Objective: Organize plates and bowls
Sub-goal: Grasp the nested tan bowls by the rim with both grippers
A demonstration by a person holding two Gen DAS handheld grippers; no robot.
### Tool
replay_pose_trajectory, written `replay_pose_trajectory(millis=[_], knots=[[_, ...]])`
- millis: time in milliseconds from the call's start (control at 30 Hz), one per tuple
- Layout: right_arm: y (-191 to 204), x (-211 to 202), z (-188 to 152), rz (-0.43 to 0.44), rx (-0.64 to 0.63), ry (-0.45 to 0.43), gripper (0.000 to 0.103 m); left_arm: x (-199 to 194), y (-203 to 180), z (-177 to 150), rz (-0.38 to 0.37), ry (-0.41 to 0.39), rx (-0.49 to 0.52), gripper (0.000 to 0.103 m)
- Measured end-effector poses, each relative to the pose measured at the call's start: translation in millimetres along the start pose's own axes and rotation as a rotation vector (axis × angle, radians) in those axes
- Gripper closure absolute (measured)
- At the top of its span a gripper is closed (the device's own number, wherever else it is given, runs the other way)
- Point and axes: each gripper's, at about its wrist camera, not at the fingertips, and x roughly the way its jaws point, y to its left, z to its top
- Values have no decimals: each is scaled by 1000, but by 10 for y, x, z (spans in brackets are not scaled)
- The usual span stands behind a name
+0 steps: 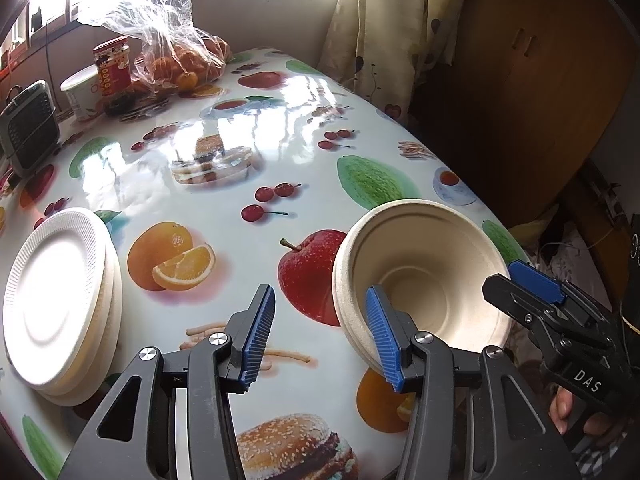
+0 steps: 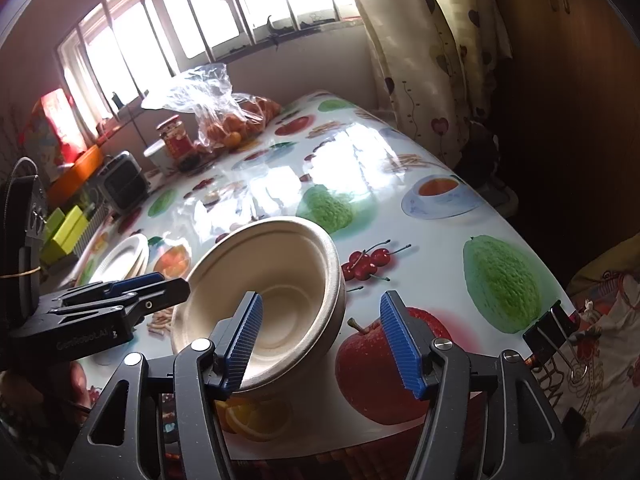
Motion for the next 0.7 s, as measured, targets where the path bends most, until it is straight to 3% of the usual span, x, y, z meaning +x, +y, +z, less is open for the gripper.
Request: replay_pose_trajectory(millis=[200,700], knots=[[-8,30,9,2,3,7,36,13,-32,5,-21,1,16,51],[-123,110,-15,-2,38,35,36,106,-45,0,-75,41,12,47]])
